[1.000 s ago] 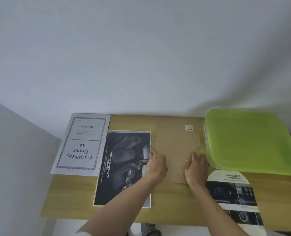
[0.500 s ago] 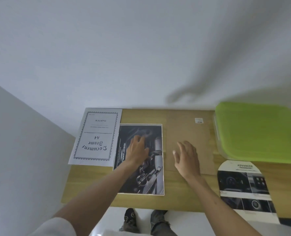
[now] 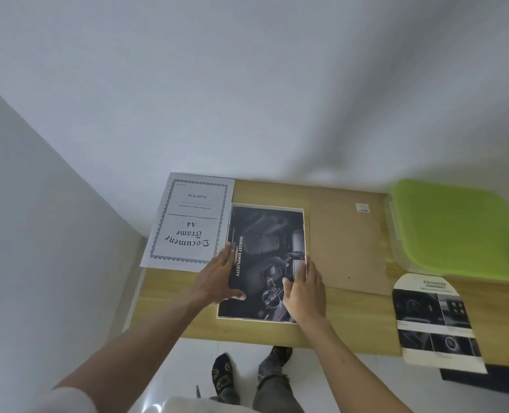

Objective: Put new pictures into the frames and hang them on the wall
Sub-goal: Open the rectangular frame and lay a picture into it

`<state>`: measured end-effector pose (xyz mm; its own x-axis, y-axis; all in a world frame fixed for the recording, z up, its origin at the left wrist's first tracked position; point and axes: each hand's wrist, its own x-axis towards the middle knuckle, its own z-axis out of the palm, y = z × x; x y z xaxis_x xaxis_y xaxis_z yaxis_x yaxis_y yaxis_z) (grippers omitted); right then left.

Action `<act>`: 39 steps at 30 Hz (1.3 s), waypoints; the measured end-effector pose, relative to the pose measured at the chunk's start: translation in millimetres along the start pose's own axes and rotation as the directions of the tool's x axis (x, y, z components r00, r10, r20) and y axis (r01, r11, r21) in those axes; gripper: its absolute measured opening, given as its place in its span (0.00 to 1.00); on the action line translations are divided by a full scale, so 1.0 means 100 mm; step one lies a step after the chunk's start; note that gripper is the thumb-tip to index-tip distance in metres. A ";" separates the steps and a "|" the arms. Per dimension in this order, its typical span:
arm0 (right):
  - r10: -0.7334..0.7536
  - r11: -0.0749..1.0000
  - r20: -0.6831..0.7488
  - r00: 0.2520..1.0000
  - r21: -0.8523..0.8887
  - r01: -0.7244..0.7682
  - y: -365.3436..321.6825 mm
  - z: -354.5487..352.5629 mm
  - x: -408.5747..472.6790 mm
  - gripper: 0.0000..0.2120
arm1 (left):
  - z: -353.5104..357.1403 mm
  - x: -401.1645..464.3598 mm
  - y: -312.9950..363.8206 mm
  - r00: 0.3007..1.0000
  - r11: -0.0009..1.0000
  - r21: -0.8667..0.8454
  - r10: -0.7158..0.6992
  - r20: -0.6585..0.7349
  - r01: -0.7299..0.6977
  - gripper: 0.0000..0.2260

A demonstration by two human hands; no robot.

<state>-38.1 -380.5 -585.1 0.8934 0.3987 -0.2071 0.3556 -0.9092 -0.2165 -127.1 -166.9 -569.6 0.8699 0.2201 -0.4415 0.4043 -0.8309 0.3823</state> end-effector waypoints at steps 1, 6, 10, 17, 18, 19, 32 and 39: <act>0.040 0.999 0.023 0.999 0.029 -0.041 -0.07 0.01 -0.01 0.29 | 0.00 0.00 -0.01 1.000 1.000 -0.005 0.011 0.000 -0.011 0.58; 0.204 0.941 0.064 0.977 0.261 -0.213 -0.24 -0.01 0.03 0.28 | 0.07 -0.02 0.02 0.999 0.999 -0.038 0.031 -0.040 -0.033 0.55; 0.196 0.931 0.106 0.975 0.293 -0.219 -0.33 -0.05 0.03 0.29 | 0.08 -0.02 -0.01 0.999 0.998 -0.061 0.028 -0.033 -0.030 0.55; 0.169 0.972 0.206 0.964 0.126 -0.198 -0.38 -0.02 0.01 0.38 | 0.11 0.03 0.03 0.998 0.997 -0.079 -0.021 -0.057 0.017 0.52; 0.164 0.976 0.214 0.963 0.104 -0.190 -0.38 -0.02 0.01 0.38 | 0.11 0.04 0.05 0.996 0.995 -0.101 -0.034 -0.078 0.026 0.50; 0.158 0.979 0.218 0.963 0.094 -0.182 -0.39 -0.02 0.01 0.38 | 0.10 0.04 0.07 0.993 0.991 -0.133 -0.046 -0.104 0.032 0.47; 0.270 0.844 0.060 0.961 0.465 -0.266 -0.40 -0.08 0.11 0.25 | -0.02 0.03 0.20 0.995 0.935 -0.352 -0.069 -0.069 0.041 0.33; 0.348 0.719 0.030 0.937 0.633 -0.288 -0.34 -0.26 0.09 0.18 | 0.00 0.01 0.21 0.999 0.987 -0.155 -0.037 -0.005 0.036 0.33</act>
<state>-34.7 -349.2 -555.4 0.9525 0.0604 -0.2985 -0.1754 -0.6922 -0.7000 -118.1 -184.1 -561.6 0.8556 0.2533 -0.4514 0.4741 -0.7334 0.4872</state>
